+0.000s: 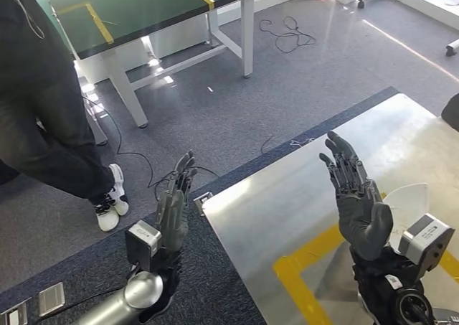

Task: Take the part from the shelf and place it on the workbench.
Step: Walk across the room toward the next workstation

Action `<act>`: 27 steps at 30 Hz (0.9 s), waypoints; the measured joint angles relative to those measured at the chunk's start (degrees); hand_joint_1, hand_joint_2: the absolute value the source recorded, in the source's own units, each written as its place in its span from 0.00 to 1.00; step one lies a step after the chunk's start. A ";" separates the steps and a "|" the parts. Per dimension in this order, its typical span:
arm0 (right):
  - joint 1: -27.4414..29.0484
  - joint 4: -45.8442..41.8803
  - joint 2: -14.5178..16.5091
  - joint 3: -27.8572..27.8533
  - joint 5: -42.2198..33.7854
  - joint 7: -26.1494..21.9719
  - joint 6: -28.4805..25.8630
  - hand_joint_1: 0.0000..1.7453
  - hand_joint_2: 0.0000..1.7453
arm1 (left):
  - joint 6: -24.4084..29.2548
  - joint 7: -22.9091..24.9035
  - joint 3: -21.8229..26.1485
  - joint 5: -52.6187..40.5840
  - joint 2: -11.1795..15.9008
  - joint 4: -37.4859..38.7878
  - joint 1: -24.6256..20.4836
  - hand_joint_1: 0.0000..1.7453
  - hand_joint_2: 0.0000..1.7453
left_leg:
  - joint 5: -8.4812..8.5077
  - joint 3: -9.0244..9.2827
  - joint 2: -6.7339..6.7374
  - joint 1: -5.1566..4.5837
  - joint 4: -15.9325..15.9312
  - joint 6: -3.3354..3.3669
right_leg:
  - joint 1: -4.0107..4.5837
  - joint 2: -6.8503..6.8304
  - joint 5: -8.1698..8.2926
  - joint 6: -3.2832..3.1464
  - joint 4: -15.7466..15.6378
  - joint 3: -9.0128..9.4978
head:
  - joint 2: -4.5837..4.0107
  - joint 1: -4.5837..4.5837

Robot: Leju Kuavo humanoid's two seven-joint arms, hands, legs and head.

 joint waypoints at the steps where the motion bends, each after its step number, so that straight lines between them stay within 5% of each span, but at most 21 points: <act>1: -0.01 0.00 0.00 0.03 -0.01 -0.01 -0.06 0.00 0.00 | 0.00 -0.01 0.00 0.04 0.01 -0.02 -0.01 0.00 0.00 | 0.00 0.00 0.00 -0.01 0.00 0.00 | 0.00 0.00 0.00 0.00 -0.02 0.01 | 0.00 0.06; 17: 0.01 0.00 0.00 0.29 -0.17 -0.25 -0.74 0.00 0.00 | 0.02 -0.08 0.00 0.99 0.22 -0.06 -0.14 0.00 0.00 | -0.04 0.00 0.00 -0.04 0.04 0.06 | -0.11 0.00 0.01 0.01 -0.08 0.06 | 0.00 0.45; 22: 0.08 -0.10 -0.01 0.29 0.08 -0.22 -1.10 0.00 0.00 | 0.02 -0.08 0.00 1.05 0.33 -0.19 -0.22 0.00 0.00 | 0.27 0.47 0.11 -0.03 -0.57 1.36 | -0.29 0.01 0.35 0.75 -0.92 0.48 | 0.00 0.11; 24: 0.10 -0.33 -0.09 0.29 0.17 -0.23 -1.25 0.00 0.00 | 0.02 -0.11 0.00 1.05 0.33 -0.36 -0.34 0.00 0.00 | 1.20 1.68 0.46 0.55 -2.64 1.53 | -0.01 -0.17 -1.12 1.09 0.66 0.03 | 0.00 0.24; 27: 0.33 -0.46 -0.21 0.32 0.20 -0.19 -1.31 0.00 0.00 | 0.02 -0.15 0.00 1.08 0.29 -0.41 -0.43 0.00 0.00 | 1.70 2.33 0.87 0.94 -3.70 1.46 | -0.26 -0.42 -6.48 1.83 10.88 -4.16 | 0.00 1.10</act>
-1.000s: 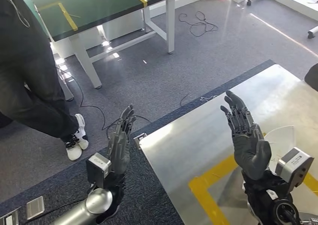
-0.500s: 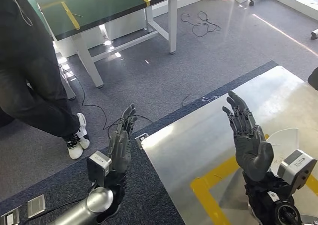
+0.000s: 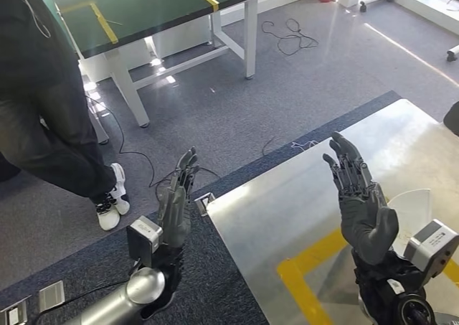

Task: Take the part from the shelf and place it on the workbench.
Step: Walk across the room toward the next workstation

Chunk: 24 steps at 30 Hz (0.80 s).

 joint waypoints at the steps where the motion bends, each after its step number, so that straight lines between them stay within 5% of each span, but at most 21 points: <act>1: 0.18 0.01 -0.01 0.02 0.00 0.04 0.00 0.00 0.00 | 0.00 0.00 0.00 0.00 0.00 0.00 0.04 0.00 0.00 | 0.01 -0.05 0.04 0.07 0.05 -0.08 | -0.28 -0.04 -0.89 0.32 2.78 -1.17 | 0.00 0.14; 3: 0.38 0.01 -0.03 0.04 0.00 0.09 0.00 0.00 0.00 | 0.00 0.00 0.00 0.00 0.00 0.00 0.08 0.00 0.00 | -0.04 -0.23 -0.02 0.42 0.38 -0.55 | -1.01 -0.16 0.72 1.07 1.67 -0.40 | 0.00 0.23; 6: 0.41 0.00 -0.05 0.05 0.01 0.11 0.00 0.00 0.00 | 0.03 0.00 0.00 0.00 0.03 -0.03 0.06 0.00 0.00 | -0.49 -0.93 -0.34 0.93 1.99 -2.00 | -1.99 0.37 5.51 2.14 -9.60 5.35 | 0.00 0.61; 11: 0.40 -0.07 -0.05 0.09 0.05 0.14 0.18 0.00 0.00 | 0.14 -0.07 -0.02 -0.08 0.13 -0.22 0.16 0.00 0.00 | -0.30 -2.61 -0.45 1.23 3.33 -3.85 | -1.27 0.72 6.83 -0.46 -11.11 5.23 | 0.00 0.27; 13: 0.36 -0.11 -0.05 0.09 0.07 0.13 0.25 0.00 0.00 | 0.15 -0.08 -0.01 -0.08 0.16 -0.25 0.17 0.00 0.00 | -3.77 -4.78 0.37 1.29 7.82 -3.83 | -1.08 0.27 7.60 -1.68 -11.24 4.36 | 0.00 -0.17; 15: 0.38 -0.16 -0.05 0.09 0.07 0.13 0.26 0.00 0.00 | 0.15 -0.09 0.00 -0.10 0.17 -0.26 0.18 0.00 0.00 | -8.91 -8.21 0.93 1.08 16.45 -3.51 | -0.55 -0.23 8.36 -2.53 -11.25 3.25 | 0.00 -0.78; 17: 0.41 -0.17 -0.05 0.10 0.07 0.14 0.26 0.00 0.00 | 0.15 -0.09 0.00 -0.12 0.17 -0.26 0.21 0.00 0.00 | -11.23 -9.50 0.97 0.72 21.58 -3.01 | 0.07 -0.66 9.14 -2.92 -11.25 2.14 | 0.00 -1.19; 19: 0.40 -0.18 -0.05 0.10 0.07 0.15 0.28 0.00 0.00 | 0.15 -0.09 0.00 -0.16 0.17 -0.26 0.23 0.00 0.00 | -9.71 -5.86 0.99 0.03 17.36 -2.02 | 0.47 -0.85 9.99 -3.00 -11.25 1.10 | 0.00 -1.33; 22: 0.41 -0.32 -0.05 0.08 0.12 0.17 0.32 0.00 0.00 | 0.15 -0.09 -0.01 -0.26 0.17 -0.44 -0.01 0.00 0.00 | -6.70 2.30 1.31 -1.35 4.98 -0.46 | 0.76 -0.89 11.17 -2.70 -11.17 0.11 | 0.00 -1.67; 24: 0.44 -0.38 -0.05 0.08 0.15 0.20 0.33 0.00 0.00 | 0.15 -0.08 -0.01 -0.37 0.17 -0.58 -0.11 0.00 0.00 | -6.13 3.29 1.46 -1.87 2.79 -0.13 | 0.78 -1.00 11.85 -2.19 -11.20 -0.16 | 0.00 -1.79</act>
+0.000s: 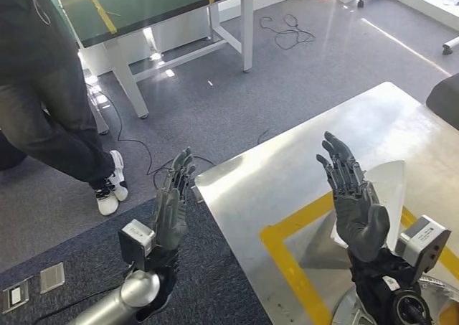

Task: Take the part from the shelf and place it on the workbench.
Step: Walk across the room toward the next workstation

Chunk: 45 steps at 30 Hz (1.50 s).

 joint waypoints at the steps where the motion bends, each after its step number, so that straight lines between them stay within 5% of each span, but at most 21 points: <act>1: -0.01 0.01 0.00 0.01 0.02 0.02 0.00 0.00 0.00 | 0.00 0.01 0.00 -0.04 0.00 -0.01 0.04 0.00 0.00 | 0.47 -0.22 0.00 0.00 -0.05 0.15 | -0.06 -0.06 0.35 0.31 -0.12 -0.07 | 0.00 0.08; 3: 0.02 0.01 -0.03 -0.02 0.06 0.03 -0.01 0.00 0.00 | 0.00 0.02 0.01 -0.07 -0.04 -0.01 0.07 0.00 0.00 | 1.62 -0.74 0.14 0.20 -0.49 0.64 | -0.20 0.09 -1.07 0.83 1.02 -0.78 | 0.00 0.24; 4: 0.03 0.01 -0.06 -0.03 0.08 0.04 -0.02 0.00 0.00 | -0.01 0.02 0.01 -0.08 -0.09 -0.01 0.05 0.00 0.00 | 2.26 -1.19 0.24 0.36 -0.71 0.90 | -0.23 0.19 -3.23 1.04 3.11 -1.60 | 0.00 0.46; 6: 0.05 0.01 -0.12 -0.04 0.11 0.06 -0.02 0.00 0.00 | -0.02 0.07 0.00 -0.10 -0.17 -0.01 0.05 0.00 0.00 | 3.25 -2.37 0.34 0.45 -0.74 1.22 | -0.33 0.26 -9.07 1.42 10.41 -3.64 | 0.00 1.11; 8: 0.07 0.01 -0.15 -0.03 0.20 0.08 -0.01 0.00 0.00 | -0.02 0.22 -0.01 -0.13 -0.21 -0.01 0.09 0.00 0.00 | 4.23 -3.66 0.35 0.46 -0.68 1.15 | -0.38 0.24 -11.69 1.79 16.58 -4.36 | 0.00 1.64; 10: 0.06 0.02 -0.19 -0.02 0.25 0.09 0.01 0.00 0.00 | -0.02 0.38 -0.01 -0.16 -0.24 -0.01 0.10 0.00 0.00 | 5.19 -5.01 0.27 0.53 -0.53 0.87 | -0.50 0.22 -9.60 1.98 15.19 -1.43 | 0.00 1.97; 12: -0.01 0.02 -0.21 -0.03 0.27 0.09 0.02 0.00 0.00 | -0.04 0.43 0.00 -0.21 -0.24 -0.02 0.08 0.00 0.00 | 5.90 -6.07 0.10 0.53 -0.13 0.38 | -0.63 0.33 -7.36 2.01 6.75 4.75 | 0.00 2.18; 15: -0.07 -0.04 -0.22 -0.07 0.36 0.08 0.02 0.00 0.00 | -0.10 0.44 -0.01 -0.26 -0.24 -0.04 -0.11 0.00 0.00 | 6.90 -6.78 -0.02 0.37 0.36 -0.51 | -0.31 0.76 -7.75 1.26 -1.05 9.41 | 0.00 2.11; 18: -0.13 -0.07 -0.22 -0.10 0.41 0.10 0.02 0.00 0.00 | -0.11 0.46 -0.02 -0.26 -0.19 -0.05 -0.20 0.00 0.00 | 6.40 -7.53 -0.10 0.58 1.41 -1.40 | -0.32 0.55 -6.70 -0.17 -1.32 8.39 | 0.00 2.11; 22: -0.18 -0.10 -0.23 -0.08 0.42 0.16 0.09 0.00 0.00 | -0.11 0.48 -0.02 -0.26 -0.08 -0.03 -0.26 0.00 0.00 | -3.67 -12.03 -0.20 1.08 14.21 -2.35 | -0.28 0.15 -4.30 -1.44 -1.45 5.41 | 0.00 1.61; 24: -0.12 -0.09 -0.23 -0.09 0.42 0.19 0.15 0.00 0.00 | -0.11 0.46 -0.02 -0.26 -0.04 -0.03 -0.24 0.00 0.00 | -4.10 -12.18 -0.20 1.13 18.40 -2.41 | -0.13 0.07 -3.11 -1.40 -1.38 3.81 | 0.00 1.43; 25: -0.10 -0.09 -0.22 -0.09 0.42 0.19 0.17 0.00 0.00 | -0.11 0.46 -0.02 -0.26 -0.03 -0.03 -0.25 0.00 0.00 | -2.55 -10.74 -0.20 1.11 17.42 -2.27 | -0.07 0.04 -2.57 -1.34 -1.36 3.09 | 0.00 1.28; 27: -0.08 -0.09 -0.22 -0.09 0.42 0.20 0.20 0.00 0.00 | -0.11 0.45 -0.02 -0.26 -0.02 -0.03 -0.31 0.00 0.00 | 0.25 -4.97 -0.20 0.94 9.80 -1.60 | 0.03 0.05 -1.56 -1.12 -1.34 1.99 | 0.00 0.81; 29: -0.10 -0.11 -0.22 -0.09 0.42 0.19 0.20 0.00 0.00 | -0.11 0.44 -0.02 -0.27 -0.03 -0.04 -0.50 0.00 0.00 | 0.40 0.38 -0.19 0.56 1.27 -0.97 | 0.07 0.04 -0.64 -0.64 -1.40 1.46 | 0.00 0.27; 32: -0.11 -0.11 -0.22 -0.10 0.42 0.17 0.20 0.00 0.00 | -0.11 0.43 -0.02 -0.28 -0.03 -0.04 -0.64 0.00 0.00 | 0.75 1.51 -0.18 0.24 -1.70 -0.27 | -0.12 0.00 0.47 0.36 -1.60 1.11 | 0.00 -0.33; 34: -0.11 -0.10 -0.25 -0.12 0.42 0.16 0.23 0.00 0.00 | -0.11 0.43 -0.02 -0.27 -0.07 -0.03 -0.68 0.00 0.00 | 1.76 0.81 0.07 0.45 -2.21 0.46 | -0.14 0.17 -1.46 0.90 0.22 -0.06 | 0.00 -0.31; 37: -0.06 -0.04 -0.27 -0.13 0.42 0.16 0.46 0.00 0.00 | -0.06 0.43 -0.02 -0.25 -0.13 -0.03 -0.61 0.00 0.00 | 3.13 -0.96 0.29 0.51 -2.30 1.10 | -0.26 0.30 -9.49 1.48 11.09 -3.36 | 0.00 0.86; 38: -0.04 -0.01 -0.28 -0.11 0.42 0.15 0.55 0.00 0.00 | -0.03 0.43 -0.02 -0.24 -0.14 -0.02 -0.55 0.00 0.00 | 3.55 -1.62 0.31 0.47 -2.24 1.07 | -0.30 0.29 -10.81 1.64 14.81 -4.05 | 0.00 1.16; 40: -0.05 0.07 -0.28 -0.08 0.48 0.09 0.61 0.00 0.00 | 0.00 0.42 -0.02 -0.23 -0.13 -0.01 -0.51 0.00 0.00 | 4.37 -2.89 0.30 0.47 -2.05 0.92 | -0.36 0.27 -9.01 1.82 16.55 -2.85 | 0.00 1.57; 42: -0.12 0.10 -0.28 -0.07 0.67 -0.01 0.53 0.00 0.00 | 0.01 0.35 -0.02 -0.16 -0.13 -0.01 -0.51 0.00 0.00 | 5.03 -3.93 -0.03 0.52 -1.66 0.55 | -0.47 0.87 -5.91 1.74 10.35 2.03 | 0.00 1.87; 45: -0.22 0.07 -0.28 -0.07 1.24 -0.05 0.22 0.00 0.00 | 0.12 0.08 -0.02 -0.08 -0.14 -0.01 -0.74 0.00 0.00 | 5.93 -5.15 -0.90 0.36 -0.91 -0.39 | -0.56 2.95 -6.80 1.25 -0.70 9.44 | 0.00 1.91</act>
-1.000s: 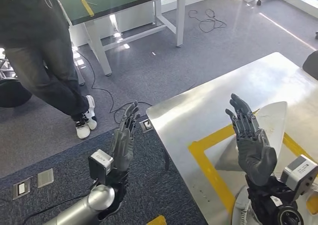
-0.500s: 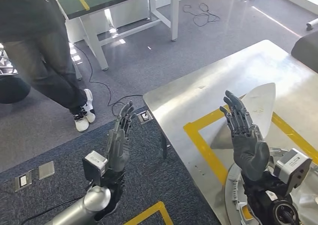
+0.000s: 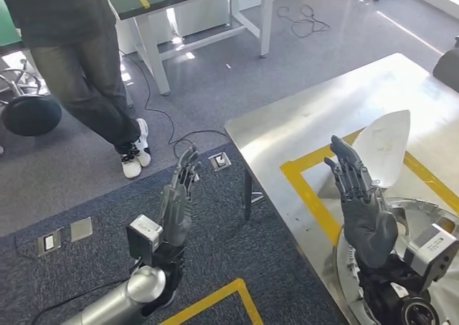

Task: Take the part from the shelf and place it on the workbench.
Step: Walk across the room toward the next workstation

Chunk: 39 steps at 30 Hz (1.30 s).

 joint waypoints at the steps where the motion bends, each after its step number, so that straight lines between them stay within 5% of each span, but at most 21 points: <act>1: 0.01 -0.02 0.00 0.01 0.19 0.02 -0.10 0.00 0.00 | 0.05 -0.09 -0.01 0.01 0.00 0.00 -0.08 0.00 0.00 | 0.37 -0.40 -0.21 -0.10 0.18 -0.32 | 0.08 -0.07 -0.48 -0.21 -1.21 0.65 | 0.00 -0.07; 4: -0.04 -0.03 0.00 0.05 0.43 0.05 -0.21 0.00 0.00 | 0.19 -0.27 -0.02 0.02 0.05 0.00 -0.02 0.00 0.00 | -0.58 -2.17 -0.58 -0.02 2.50 -1.15 | -0.21 -1.63 -0.14 -1.34 -1.83 0.05 | 0.00 -0.44; 7: -0.06 -0.04 0.00 0.09 0.45 0.09 -0.23 0.00 0.00 | 0.27 -0.45 -0.02 0.04 0.07 0.01 0.15 0.00 0.00 | -6.66 -7.20 0.21 0.40 13.55 -2.02 | 0.03 -3.28 0.43 -2.17 -1.86 -0.70 | 0.00 -1.26; 9: -0.02 -0.03 0.00 0.11 0.44 0.12 -0.27 0.00 0.00 | 0.30 -0.47 -0.02 0.09 0.08 0.03 0.37 0.00 0.00 | -8.21 -9.32 0.39 0.59 18.97 -2.23 | 0.27 -4.37 0.59 -2.32 -1.79 -1.09 | 0.00 -1.58; 11: -0.02 -0.03 0.00 0.13 0.43 0.14 -0.35 0.00 0.00 | 0.30 -0.49 -0.02 0.15 0.09 0.04 0.48 0.00 0.00 | -5.60 -6.77 0.74 0.59 15.34 -1.95 | 0.40 -5.44 0.60 -2.32 -1.70 -1.17 | 0.00 -2.08; 13: -0.07 -0.04 0.00 0.14 0.43 0.14 -0.49 0.00 0.00 | 0.29 -0.53 -0.02 0.20 0.08 0.04 0.44 0.00 0.00 | -2.35 -1.55 2.47 0.15 6.49 -1.24 | 0.59 -6.37 0.48 -2.18 -1.65 -1.11 | 0.00 -2.60; 15: -0.12 -0.04 0.00 0.15 0.42 0.14 -0.56 0.00 0.00 | 0.29 -0.60 -0.03 0.20 0.07 0.03 0.37 0.00 0.00 | -1.45 1.13 4.00 -0.61 1.38 -0.46 | 0.76 -7.21 0.45 -1.81 -1.66 -1.16 | 0.00 -2.73; 17: -0.13 -0.06 0.01 0.20 0.41 0.15 -0.57 0.00 0.00 | 0.31 -0.64 -0.03 0.21 0.08 0.01 0.35 0.00 0.00 | -1.51 1.20 3.50 -0.92 0.40 0.19 | 0.83 -8.11 0.42 -1.30 -1.72 -1.13 | 0.00 -2.91; 19: -0.15 -0.11 0.01 0.25 0.42 0.13 -0.60 0.00 0.00 | 0.32 -0.70 -0.02 0.20 0.07 -0.01 0.35 0.00 0.00 | -1.32 1.48 2.45 -0.49 -0.34 0.76 | 0.72 -6.86 -0.75 -0.80 -0.48 -1.60 | 0.00 -3.00; 21: -0.11 -0.16 0.00 0.26 0.42 0.14 -0.63 0.00 0.00 | 0.33 -0.73 -0.02 0.19 -0.03 -0.02 0.30 0.00 0.00 | -1.13 1.81 1.47 -0.07 -0.79 1.21 | 0.50 -4.10 -3.97 -0.43 5.56 -4.36 | 0.00 -2.27; 23: 0.06 -0.17 0.00 0.35 0.43 0.20 -0.66 0.00 0.00 | 0.34 -0.70 -0.02 0.21 -0.14 -0.01 0.30 0.00 0.00 | -1.12 1.82 0.30 -0.03 -0.76 1.38 | 0.35 -2.92 -7.17 -0.13 14.29 -8.62 | 0.00 -1.55; 25: 0.19 -0.17 -0.01 0.43 0.43 0.25 -0.72 0.00 0.00 | 0.34 -0.69 -0.02 0.21 -0.19 0.00 0.37 0.00 0.00 | -1.13 1.86 -1.12 0.02 -0.61 1.37 | 0.16 -2.75 -6.67 0.12 17.12 -10.51 | 0.00 -1.34; 27: 0.18 -0.17 -0.02 0.44 0.43 0.30 -0.78 0.00 0.00 | 0.34 -0.67 -0.02 0.21 -0.21 0.00 0.41 0.00 0.00 | -1.27 1.91 -2.69 0.16 -0.20 1.16 | -0.18 -2.07 -2.12 0.26 10.96 -8.28 | 0.00 -1.14; 29: 0.15 -0.17 -0.07 0.45 0.44 0.31 -0.79 0.00 0.00 | 0.35 -0.63 -0.03 0.20 -0.23 -0.01 0.37 0.00 0.00 | -1.48 1.47 -4.15 0.15 0.61 0.70 | -0.67 0.32 1.08 0.35 3.29 -5.10 | 0.00 -0.72; 31: 0.16 -0.19 -0.11 0.46 0.45 0.34 -0.76 0.00 0.00 | 0.39 -0.56 -0.04 0.15 -0.24 -0.02 0.34 0.00 0.00 | -1.31 0.48 -5.36 0.23 1.21 0.02 | -0.81 1.63 1.22 0.16 0.57 -3.87 | 0.00 -0.49; 33: 0.13 -0.20 -0.11 0.48 0.45 0.39 -0.73 0.00 0.00 | 0.45 -0.51 -0.04 0.10 -0.17 -0.02 0.47 0.00 0.00 | -1.10 -0.26 -6.01 0.40 1.51 -0.65 | -0.75 0.49 1.33 -0.38 0.27 -3.69 | 0.00 -0.58; 35: 0.04 -0.21 -0.11 0.47 0.46 0.37 -0.71 0.00 0.00 | 0.49 -0.52 -0.04 0.05 -0.08 -0.03 0.46 0.00 0.00 | -2.67 -1.57 -3.85 0.28 4.07 -1.21 | -0.79 -0.89 1.63 -0.99 -0.13 -3.59 | 0.00 -1.02; 37: 0.07 -0.22 -0.11 0.47 0.47 0.34 -0.68 0.00 0.00 | 0.49 -0.53 -0.04 0.02 -0.04 -0.04 0.35 0.00 0.00 | -6.31 -5.09 -0.73 0.35 11.27 -1.77 | -0.62 -2.36 1.72 -1.35 -0.27 -3.64 | 0.00 -1.70; 39: 0.15 -0.22 -0.11 0.49 0.47 0.37 -0.64 0.00 0.00 | 0.50 -0.51 -0.04 0.02 -0.03 -0.03 0.44 0.00 0.00 | -8.82 -8.73 0.26 0.68 18.45 -2.14 | -0.45 -3.95 1.70 -1.46 -0.26 -3.78 | 0.00 -2.16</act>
